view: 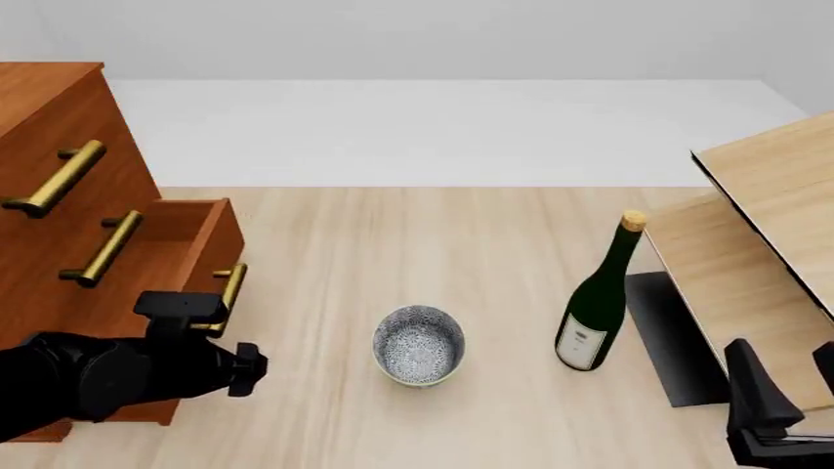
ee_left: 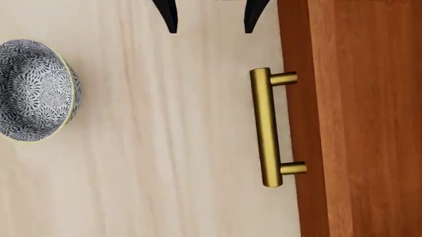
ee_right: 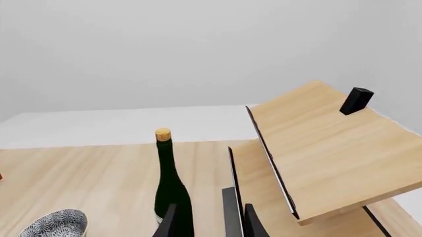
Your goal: Close the bottom drawer of the cabinet and open the top drawer.
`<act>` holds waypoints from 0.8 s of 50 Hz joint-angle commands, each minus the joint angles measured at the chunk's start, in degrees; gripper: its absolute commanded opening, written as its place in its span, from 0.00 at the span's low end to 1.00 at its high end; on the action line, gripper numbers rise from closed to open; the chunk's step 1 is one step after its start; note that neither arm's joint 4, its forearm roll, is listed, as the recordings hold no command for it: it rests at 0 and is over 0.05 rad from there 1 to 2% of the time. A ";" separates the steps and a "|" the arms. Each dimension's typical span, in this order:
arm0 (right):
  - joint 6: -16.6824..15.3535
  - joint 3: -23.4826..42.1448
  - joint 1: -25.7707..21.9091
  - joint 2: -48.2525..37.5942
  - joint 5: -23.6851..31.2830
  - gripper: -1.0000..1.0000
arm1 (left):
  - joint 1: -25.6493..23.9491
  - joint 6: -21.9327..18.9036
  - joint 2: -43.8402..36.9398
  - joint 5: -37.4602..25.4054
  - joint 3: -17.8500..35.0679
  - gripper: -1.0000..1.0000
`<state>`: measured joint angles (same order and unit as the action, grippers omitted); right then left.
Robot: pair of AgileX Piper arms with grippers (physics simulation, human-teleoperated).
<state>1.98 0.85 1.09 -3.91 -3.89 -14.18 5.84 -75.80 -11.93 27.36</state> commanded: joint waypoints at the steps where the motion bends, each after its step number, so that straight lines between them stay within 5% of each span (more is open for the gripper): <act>1: -0.16 -0.03 -0.17 -0.16 -0.19 1.00 | 3.52 -3.64 -2.52 0.68 -1.72 1.00; 40: 0.28 0.00 -0.23 -0.24 -0.17 1.00 | 15.72 -14.27 -2.55 4.26 -6.87 1.00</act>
<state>2.16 0.81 0.89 -4.28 -4.23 -0.45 -6.39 -76.48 -8.27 23.33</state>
